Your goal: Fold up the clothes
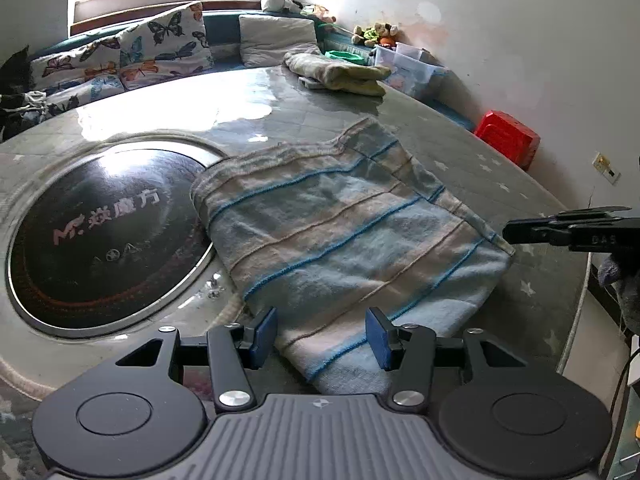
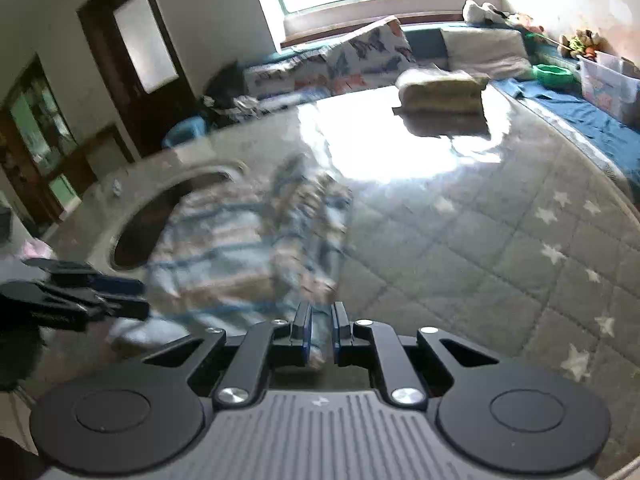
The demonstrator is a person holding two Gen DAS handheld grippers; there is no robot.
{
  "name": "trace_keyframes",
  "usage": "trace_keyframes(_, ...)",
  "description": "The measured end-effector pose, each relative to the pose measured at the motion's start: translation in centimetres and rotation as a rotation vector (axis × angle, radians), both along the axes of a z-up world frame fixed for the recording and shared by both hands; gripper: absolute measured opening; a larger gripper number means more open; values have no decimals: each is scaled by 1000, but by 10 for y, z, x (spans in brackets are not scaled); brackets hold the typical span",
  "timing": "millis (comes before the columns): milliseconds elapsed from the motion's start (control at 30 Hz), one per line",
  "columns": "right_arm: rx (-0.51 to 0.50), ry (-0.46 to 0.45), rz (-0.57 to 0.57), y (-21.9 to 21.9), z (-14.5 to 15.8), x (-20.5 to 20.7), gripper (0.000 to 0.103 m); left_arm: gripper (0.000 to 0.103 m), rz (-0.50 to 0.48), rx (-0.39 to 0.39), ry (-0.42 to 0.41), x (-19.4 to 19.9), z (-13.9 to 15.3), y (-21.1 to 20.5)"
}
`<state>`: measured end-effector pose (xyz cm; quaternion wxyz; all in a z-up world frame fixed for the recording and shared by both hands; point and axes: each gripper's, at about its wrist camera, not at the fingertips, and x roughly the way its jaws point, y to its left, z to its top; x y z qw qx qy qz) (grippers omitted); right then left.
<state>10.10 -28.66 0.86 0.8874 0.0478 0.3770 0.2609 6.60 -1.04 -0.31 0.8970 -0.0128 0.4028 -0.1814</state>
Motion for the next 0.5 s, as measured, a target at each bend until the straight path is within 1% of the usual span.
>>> trace_keyframes(100,16,-27,22,6,4,0,9,51,-46,-9,-36,-9,10,-7)
trace_keyframes(167,25,-14,43,12,1,5,9,52,-72,-8,-41,-11,11,-12)
trace_keyframes(233,9,11,44,15,-7,12,9,51,-78,5,-29,-9,7,-16)
trace_keyframes(333,-8,40,28,13,-14,19,10,51,-57,24,2,-5,-3,-12)
trace_keyframes(367,-7,37,28,13,-11,20,10,51,-52,21,6,-5,-3,-9)
trace_keyframes(433,-29,5,39,16,-3,23,10,51,-51,7,1,-4,2,-4)
trace_keyframes(500,-30,-26,51,22,6,30,10,51,-46,7,-26,-1,9,-3)
